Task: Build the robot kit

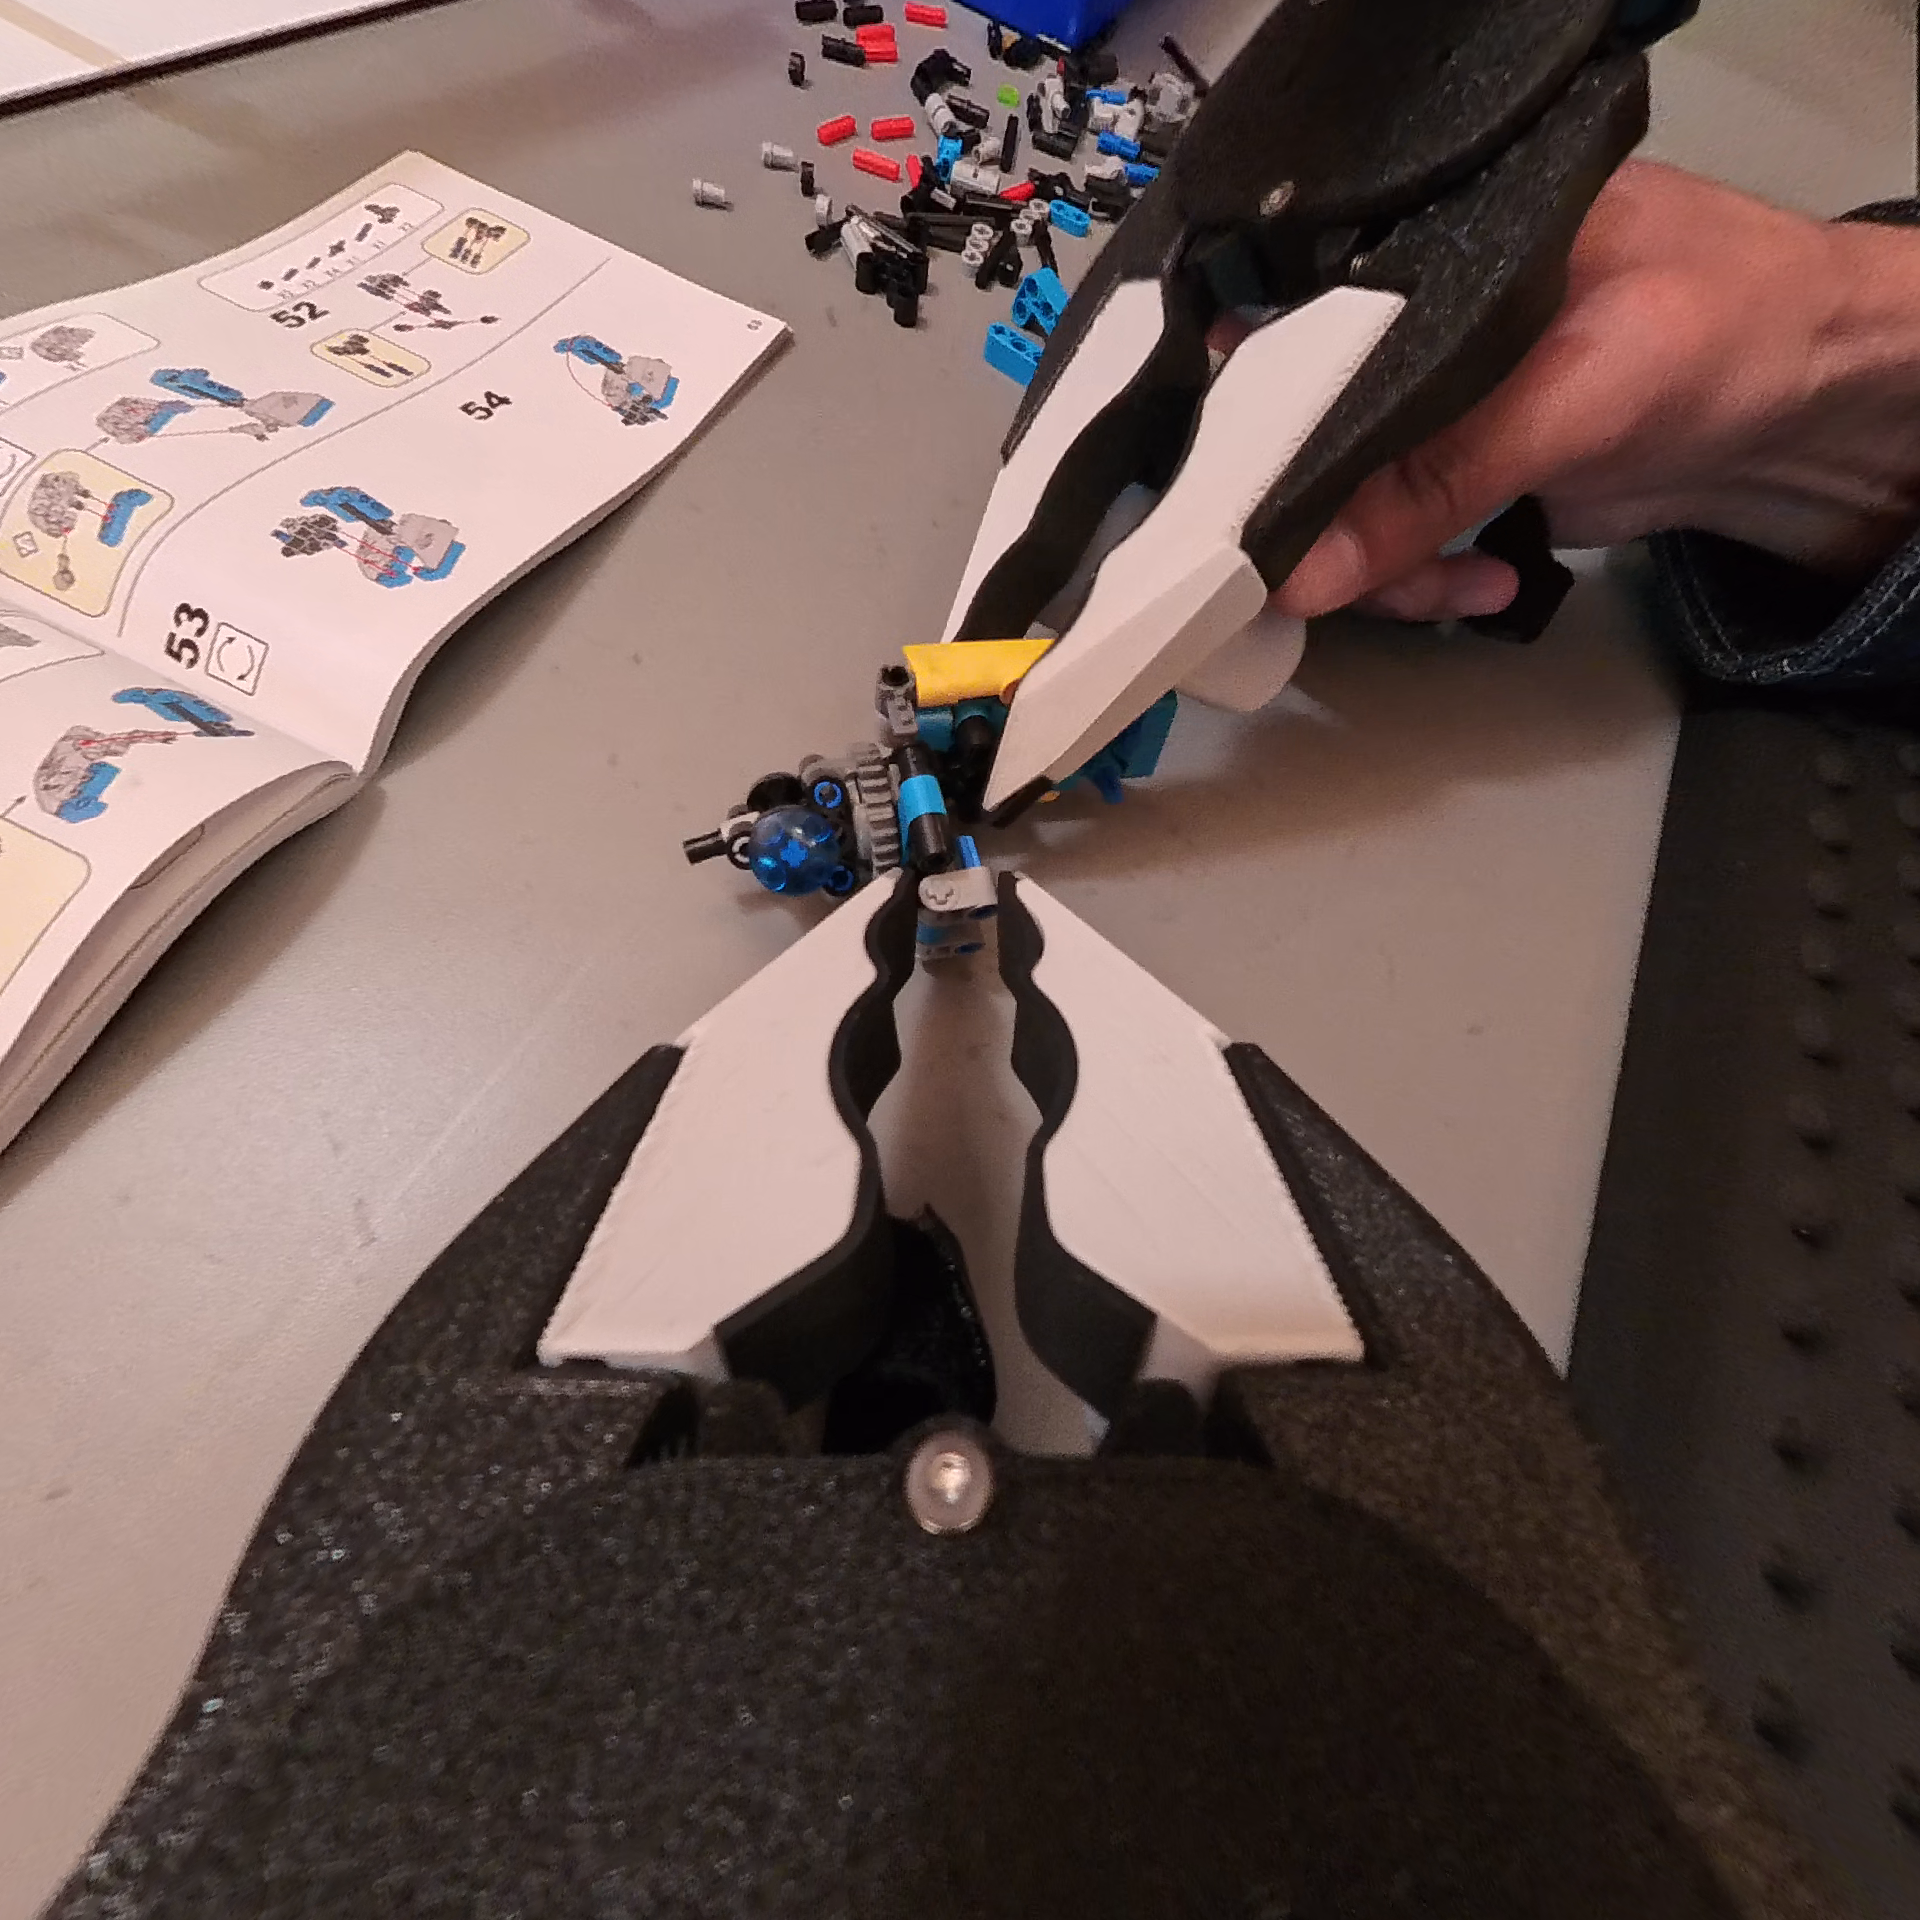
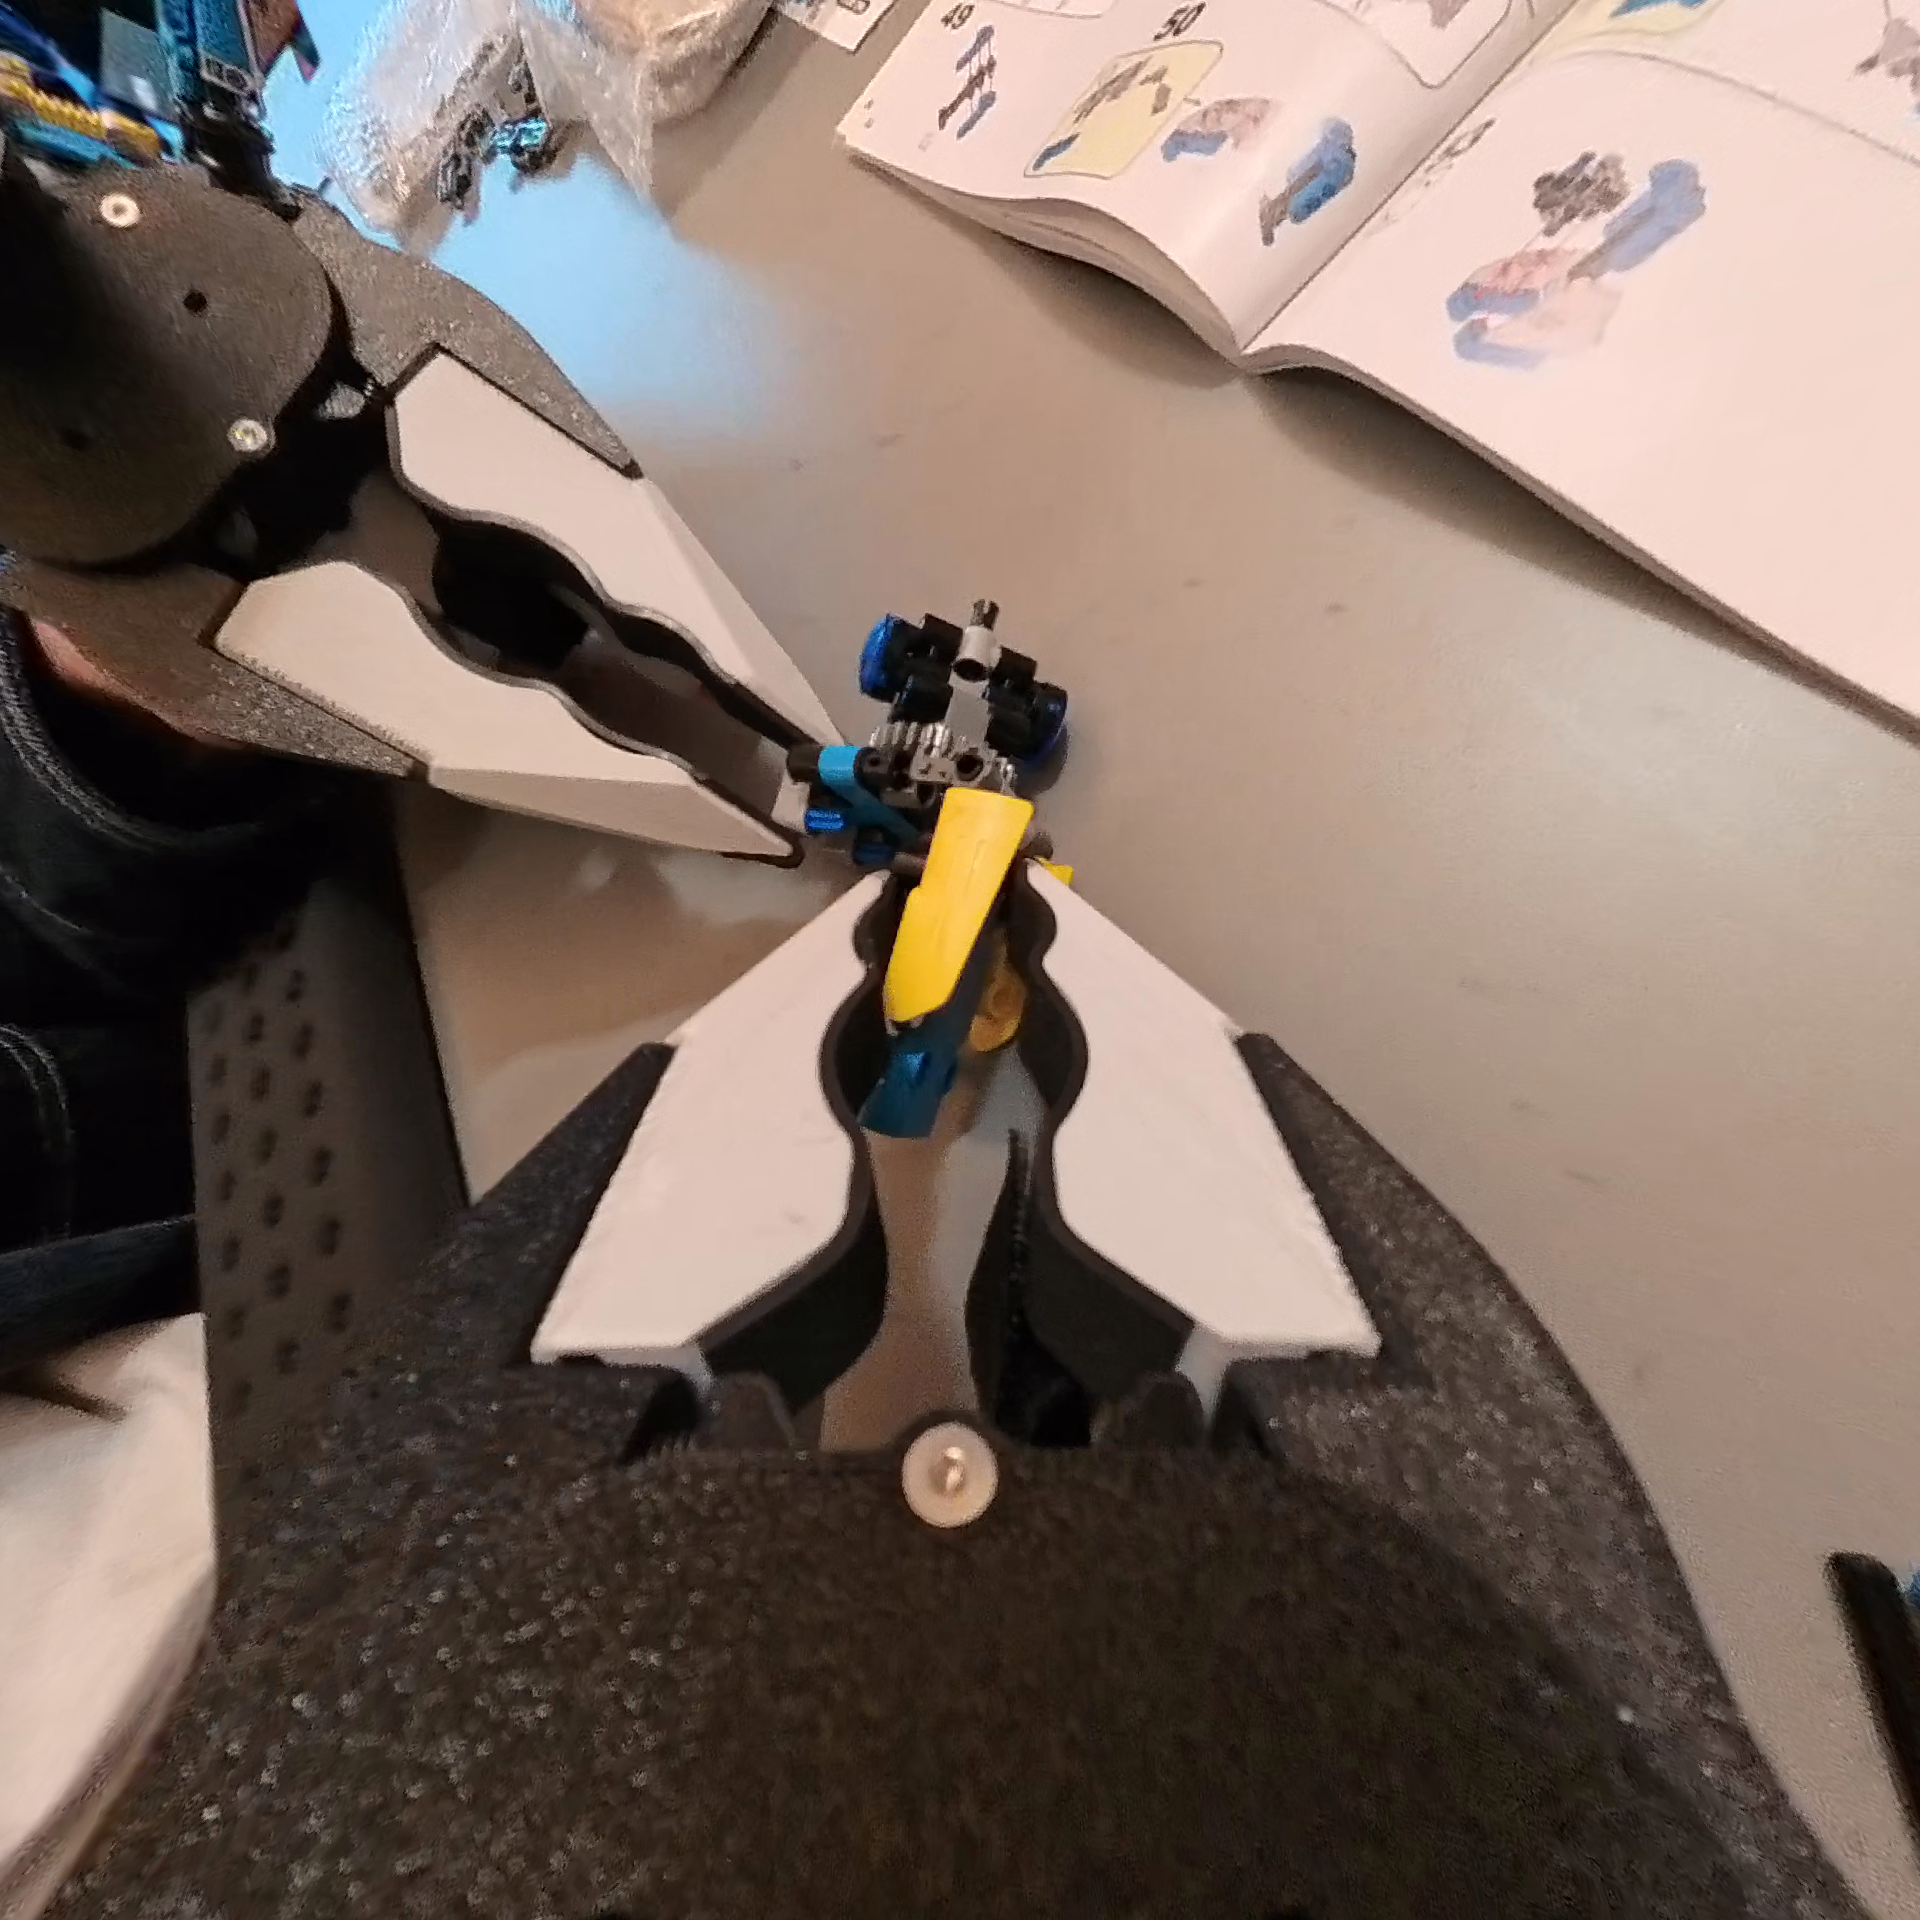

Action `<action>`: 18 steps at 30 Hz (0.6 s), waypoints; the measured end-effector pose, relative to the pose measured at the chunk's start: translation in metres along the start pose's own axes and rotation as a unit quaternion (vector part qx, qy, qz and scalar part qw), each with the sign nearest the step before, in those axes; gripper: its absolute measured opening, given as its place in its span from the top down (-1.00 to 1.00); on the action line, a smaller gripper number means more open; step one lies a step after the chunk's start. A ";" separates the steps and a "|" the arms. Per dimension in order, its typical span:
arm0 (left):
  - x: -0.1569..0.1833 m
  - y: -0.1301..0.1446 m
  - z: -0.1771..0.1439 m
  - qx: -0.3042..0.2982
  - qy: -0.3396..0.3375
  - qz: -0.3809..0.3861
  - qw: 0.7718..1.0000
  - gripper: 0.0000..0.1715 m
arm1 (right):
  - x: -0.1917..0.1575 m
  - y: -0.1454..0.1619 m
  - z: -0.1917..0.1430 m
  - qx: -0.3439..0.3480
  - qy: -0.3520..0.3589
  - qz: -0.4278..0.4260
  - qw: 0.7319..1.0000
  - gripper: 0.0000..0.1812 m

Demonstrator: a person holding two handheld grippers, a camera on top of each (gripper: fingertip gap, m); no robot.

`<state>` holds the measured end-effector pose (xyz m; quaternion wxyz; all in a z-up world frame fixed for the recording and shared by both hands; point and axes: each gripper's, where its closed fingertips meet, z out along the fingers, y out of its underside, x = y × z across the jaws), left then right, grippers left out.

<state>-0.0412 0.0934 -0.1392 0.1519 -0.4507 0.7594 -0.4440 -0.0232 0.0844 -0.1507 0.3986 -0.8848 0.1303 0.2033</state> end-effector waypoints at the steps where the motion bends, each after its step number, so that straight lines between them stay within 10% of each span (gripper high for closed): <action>1: 0.000 0.000 0.000 0.000 0.000 -0.001 1.000 0.83 | 0.000 0.000 0.000 0.003 0.010 -0.010 1.000 0.79; 18: -0.002 0.000 0.000 0.002 -0.004 -0.022 1.000 0.82 | 0.002 -0.002 0.002 0.018 0.000 0.020 1.000 0.77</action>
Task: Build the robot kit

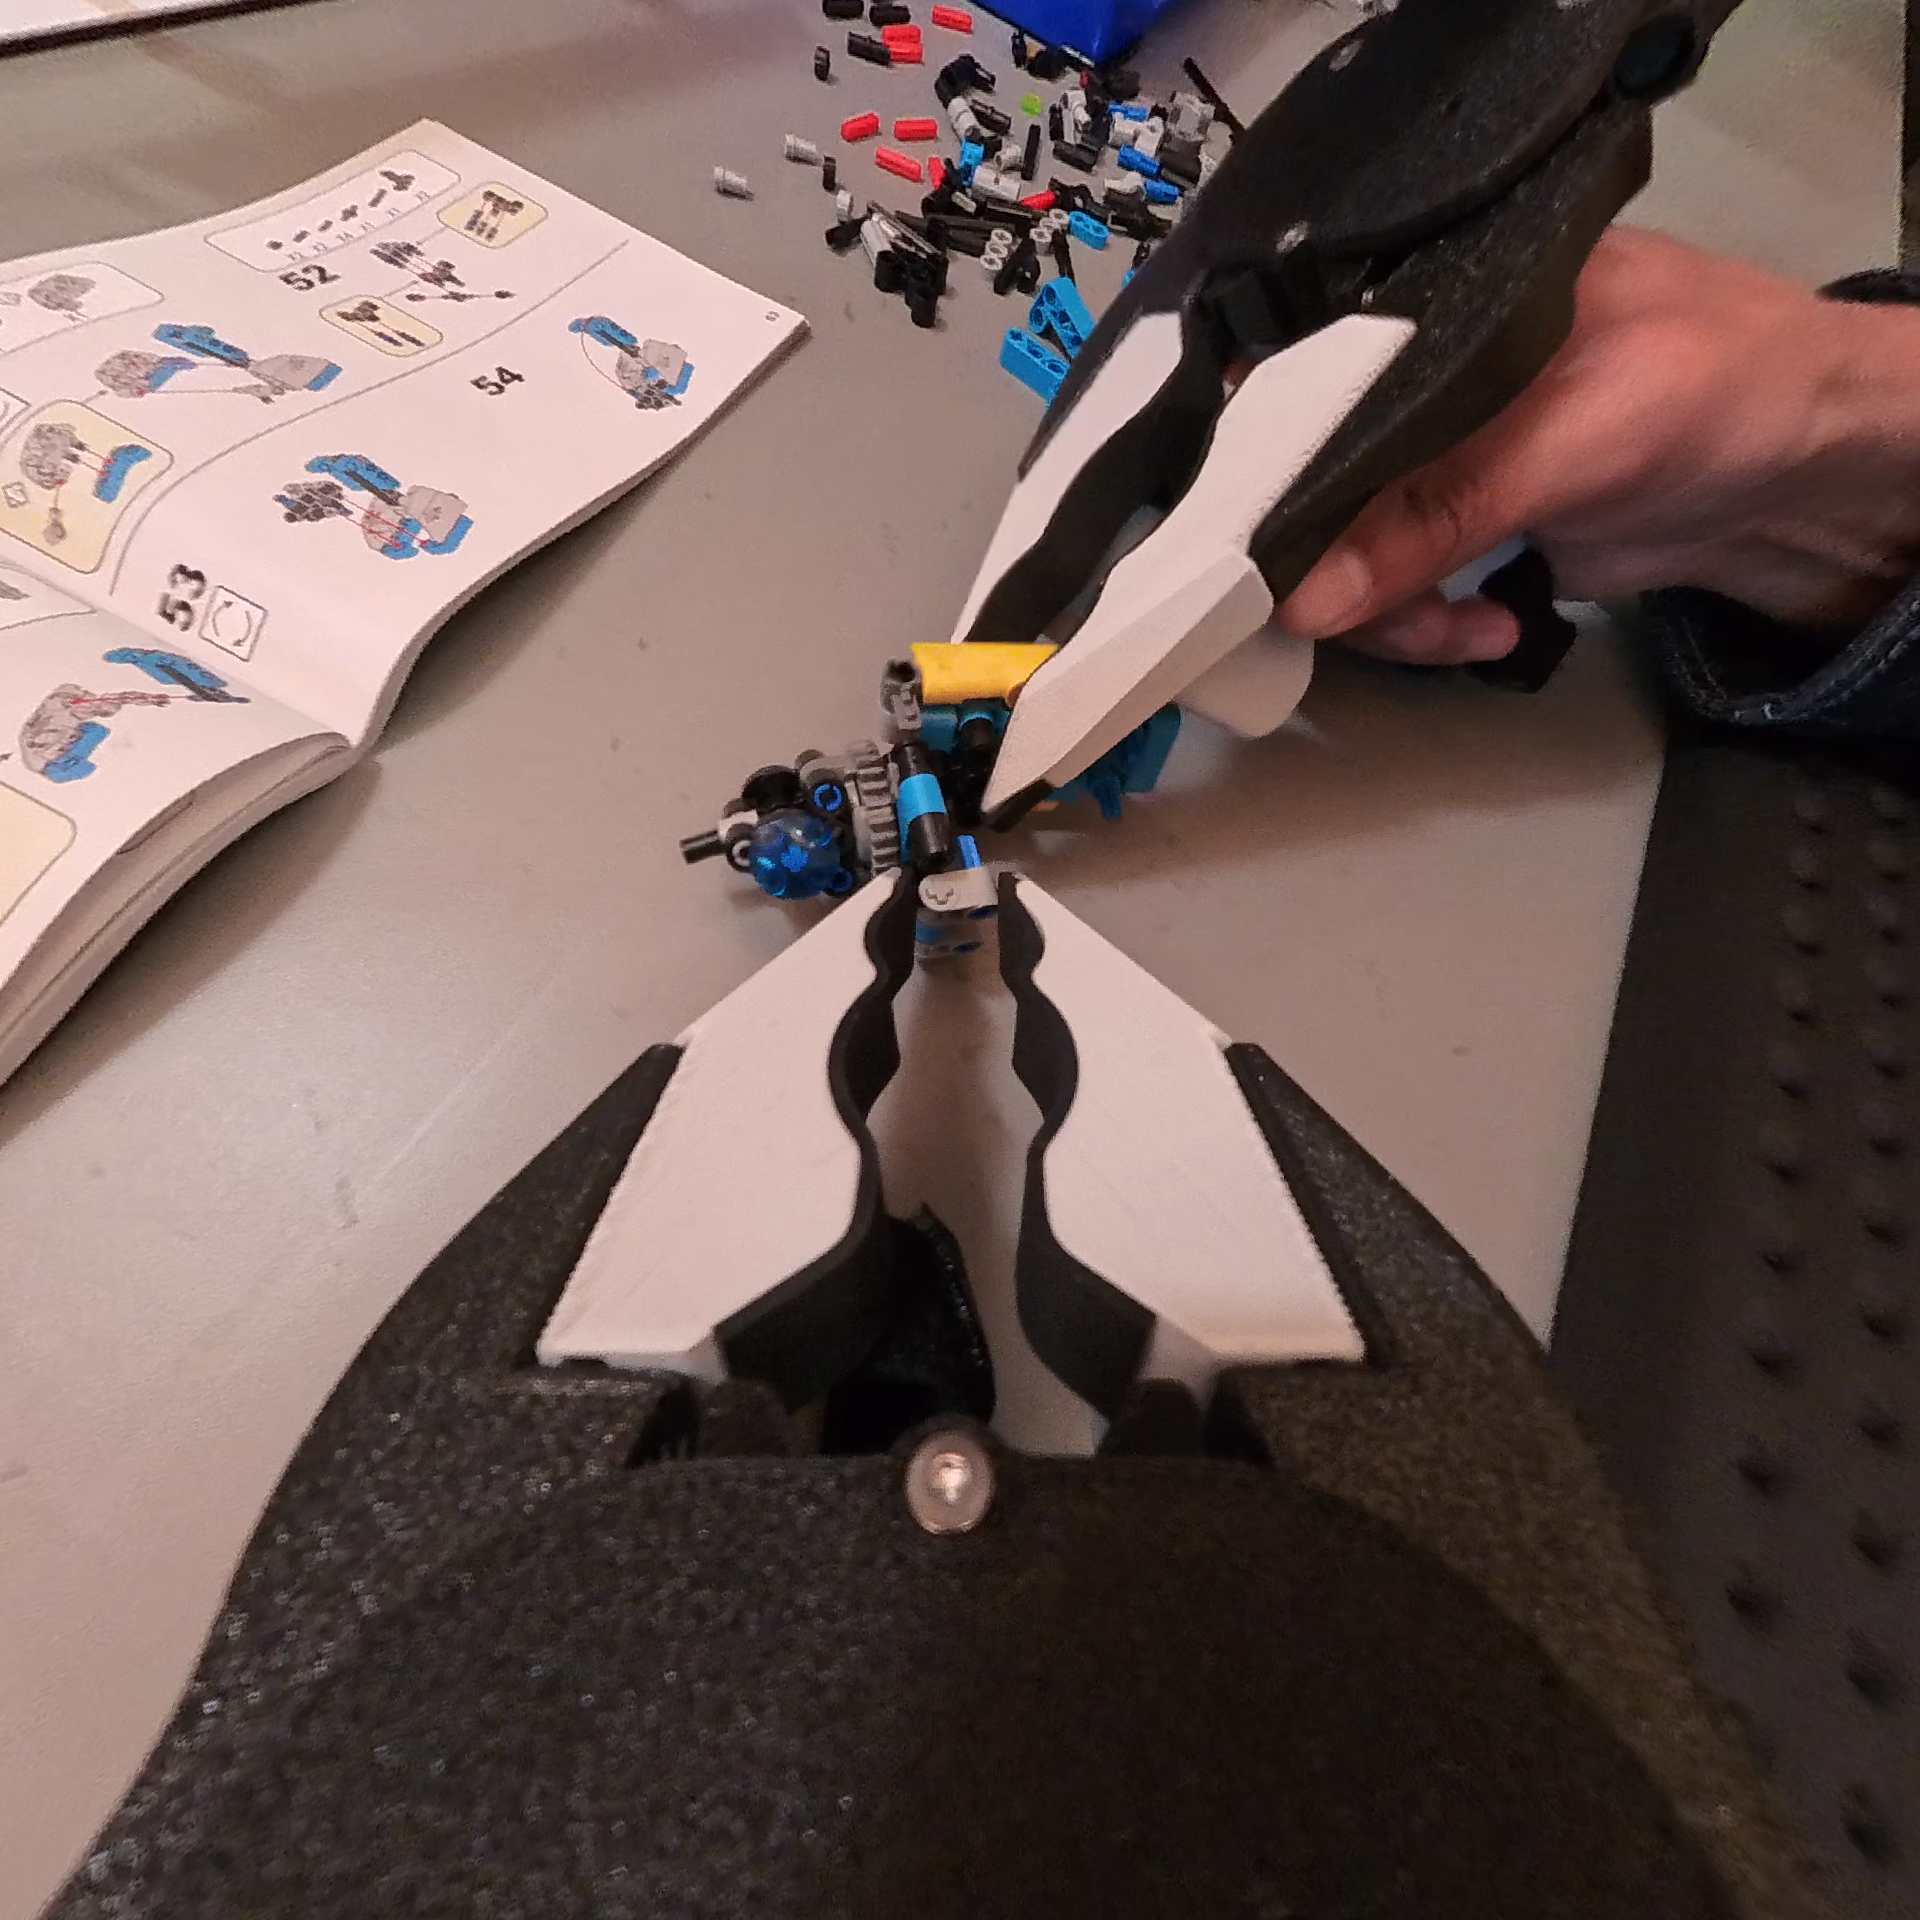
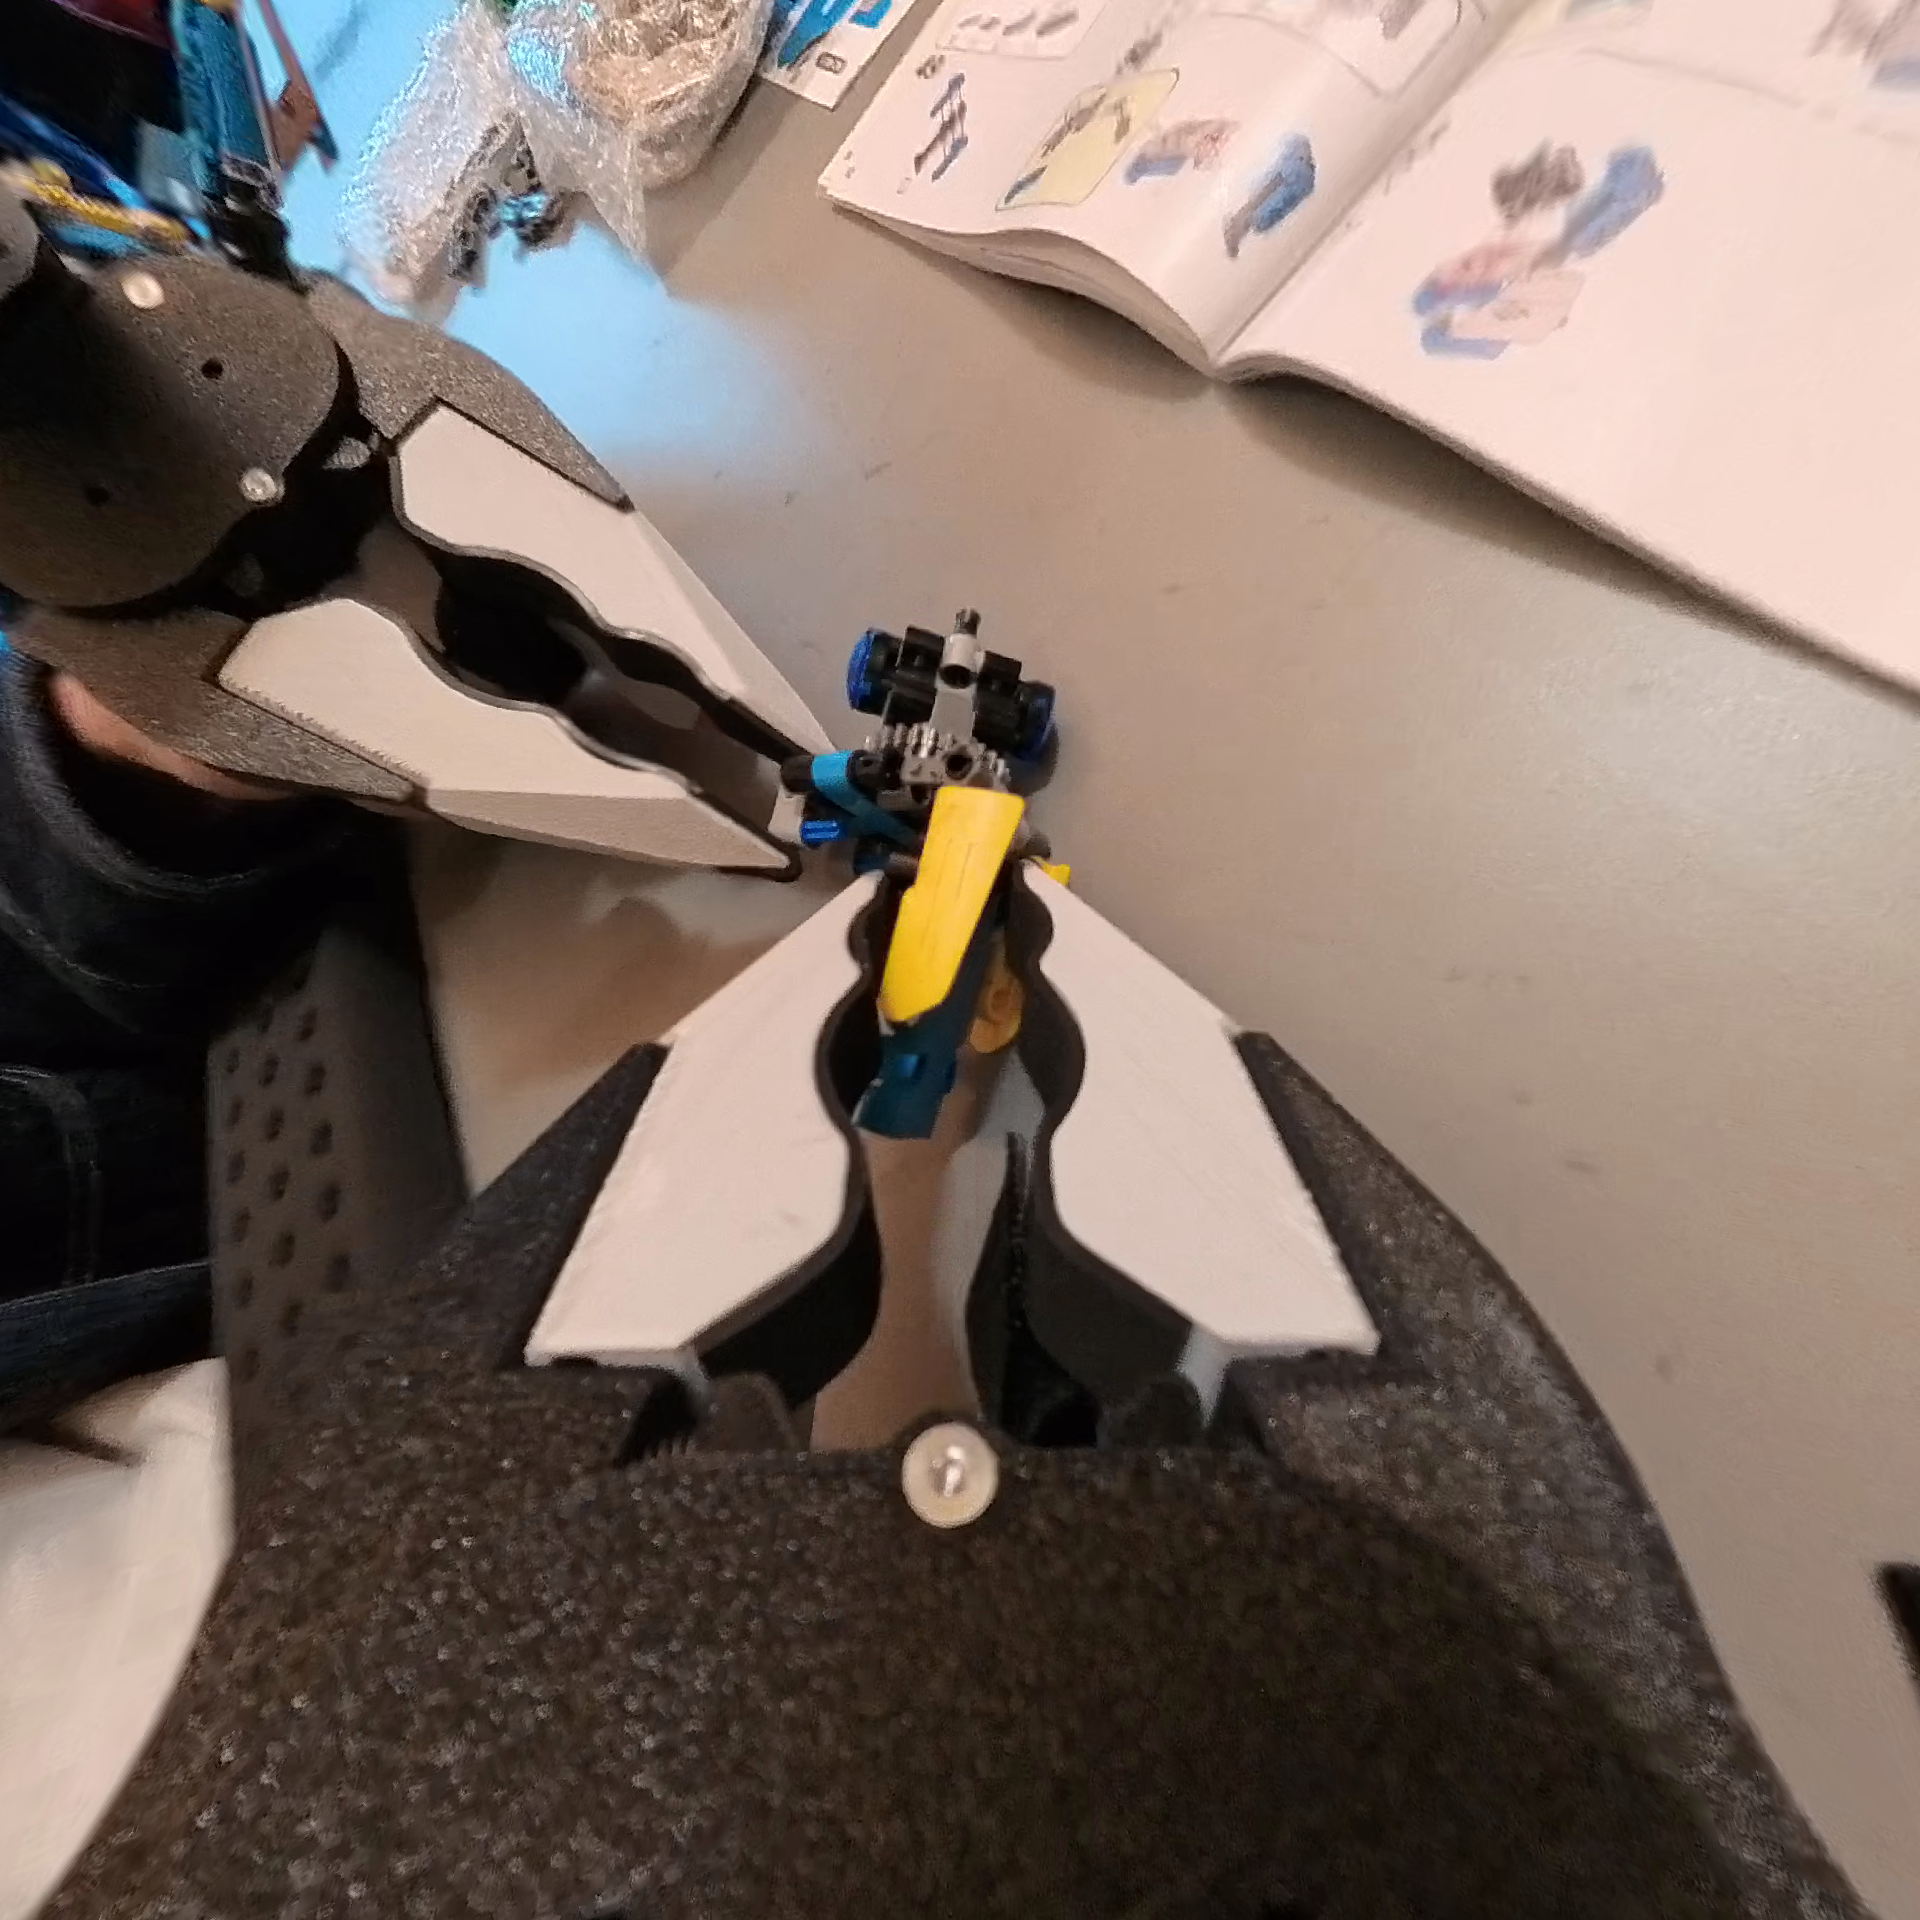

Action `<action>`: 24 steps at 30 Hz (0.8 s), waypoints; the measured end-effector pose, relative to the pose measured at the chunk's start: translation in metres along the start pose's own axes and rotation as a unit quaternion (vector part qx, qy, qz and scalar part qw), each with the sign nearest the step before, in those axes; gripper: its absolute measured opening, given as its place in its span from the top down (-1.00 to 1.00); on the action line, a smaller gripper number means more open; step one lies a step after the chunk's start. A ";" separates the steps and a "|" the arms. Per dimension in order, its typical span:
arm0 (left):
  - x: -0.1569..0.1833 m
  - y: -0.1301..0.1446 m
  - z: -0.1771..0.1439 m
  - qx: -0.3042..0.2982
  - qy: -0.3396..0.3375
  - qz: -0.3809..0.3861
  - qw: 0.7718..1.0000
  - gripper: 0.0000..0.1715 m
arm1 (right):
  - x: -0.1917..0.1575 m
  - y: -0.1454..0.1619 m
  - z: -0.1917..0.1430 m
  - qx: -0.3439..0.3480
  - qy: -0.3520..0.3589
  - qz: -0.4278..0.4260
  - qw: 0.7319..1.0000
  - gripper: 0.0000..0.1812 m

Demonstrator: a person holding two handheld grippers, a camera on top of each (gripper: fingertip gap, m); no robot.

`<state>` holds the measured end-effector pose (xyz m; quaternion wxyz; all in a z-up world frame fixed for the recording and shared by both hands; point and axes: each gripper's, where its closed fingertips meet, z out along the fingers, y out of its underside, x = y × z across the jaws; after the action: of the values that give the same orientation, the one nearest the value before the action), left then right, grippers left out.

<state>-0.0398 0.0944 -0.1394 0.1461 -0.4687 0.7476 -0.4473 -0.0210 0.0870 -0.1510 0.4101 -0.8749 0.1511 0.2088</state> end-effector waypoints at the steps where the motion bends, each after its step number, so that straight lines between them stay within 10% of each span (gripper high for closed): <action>1: -0.001 0.000 0.000 0.000 -0.005 0.003 1.000 0.82 | 0.002 -0.001 0.001 0.006 0.017 -0.032 0.999 0.77; 24: -0.003 -0.001 0.000 0.003 0.032 -0.060 0.998 0.82 | 0.005 -0.002 0.001 -0.035 0.031 -0.017 0.999 0.82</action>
<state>-0.0381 0.0970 -0.1394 0.0958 -0.4978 0.7211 -0.4723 -0.0163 0.0885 -0.1531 0.3775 -0.8972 0.1415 0.1801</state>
